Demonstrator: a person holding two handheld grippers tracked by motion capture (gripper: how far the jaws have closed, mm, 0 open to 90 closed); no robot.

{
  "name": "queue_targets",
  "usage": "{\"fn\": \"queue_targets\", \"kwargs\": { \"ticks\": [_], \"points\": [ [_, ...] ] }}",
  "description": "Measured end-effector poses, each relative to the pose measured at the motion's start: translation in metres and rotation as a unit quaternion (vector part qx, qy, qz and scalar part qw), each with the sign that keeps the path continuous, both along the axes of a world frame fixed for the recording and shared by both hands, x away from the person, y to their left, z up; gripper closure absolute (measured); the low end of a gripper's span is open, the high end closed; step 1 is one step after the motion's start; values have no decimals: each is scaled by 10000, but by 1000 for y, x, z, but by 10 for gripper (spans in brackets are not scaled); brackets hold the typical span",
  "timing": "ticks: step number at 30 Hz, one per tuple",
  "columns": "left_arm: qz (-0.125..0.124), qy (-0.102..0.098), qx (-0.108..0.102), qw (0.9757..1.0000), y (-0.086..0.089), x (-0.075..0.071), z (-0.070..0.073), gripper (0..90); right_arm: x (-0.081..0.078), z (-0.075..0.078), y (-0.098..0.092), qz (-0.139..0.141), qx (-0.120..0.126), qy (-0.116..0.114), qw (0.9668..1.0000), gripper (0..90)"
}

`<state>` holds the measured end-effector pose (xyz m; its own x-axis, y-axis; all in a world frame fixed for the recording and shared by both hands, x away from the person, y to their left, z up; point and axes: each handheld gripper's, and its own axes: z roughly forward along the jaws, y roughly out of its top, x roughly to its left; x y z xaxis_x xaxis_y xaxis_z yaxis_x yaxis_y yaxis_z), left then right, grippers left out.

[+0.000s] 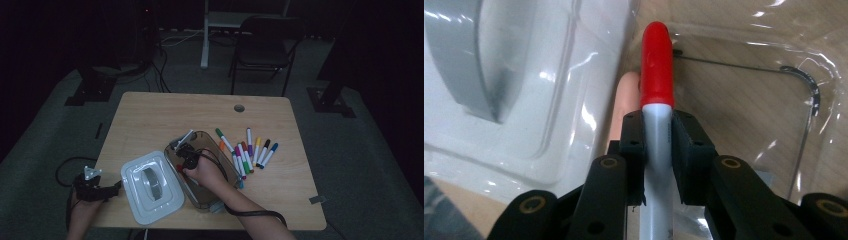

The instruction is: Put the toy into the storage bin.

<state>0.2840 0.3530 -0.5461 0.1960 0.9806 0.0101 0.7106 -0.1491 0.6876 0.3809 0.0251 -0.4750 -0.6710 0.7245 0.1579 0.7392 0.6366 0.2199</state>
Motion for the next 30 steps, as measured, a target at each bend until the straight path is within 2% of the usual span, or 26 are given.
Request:
{"fn": "queue_targets", "kwargs": {
  "ticks": [2,6,12,16,20,24,30],
  "points": [
    [0,0,1,10000,0,0,0,22,-2,-2,3,43,-123,-43,9999,771],
    [0,1,-1,10000,0,0,0,22,-5,-8,7,131,-279,76,9995,769],
    [0,0,-1,10000,0,0,0,22,-7,-7,3,216,-216,199,9993,739],
    [-1,1,-1,10000,0,0,0,22,-10,0,-3,257,-47,83,9996,699],
    [4,-4,-5,10000,0,0,0,22,-14,16,-15,267,316,-110,9991,667],
    [4,-5,-6,10000,0,0,0,22,-19,38,-37,171,700,-369,9967,655],
    [1,-7,2,10000,0,0,0,22,-28,61,-67,68,1033,-758,9917,629]
  ]
}}
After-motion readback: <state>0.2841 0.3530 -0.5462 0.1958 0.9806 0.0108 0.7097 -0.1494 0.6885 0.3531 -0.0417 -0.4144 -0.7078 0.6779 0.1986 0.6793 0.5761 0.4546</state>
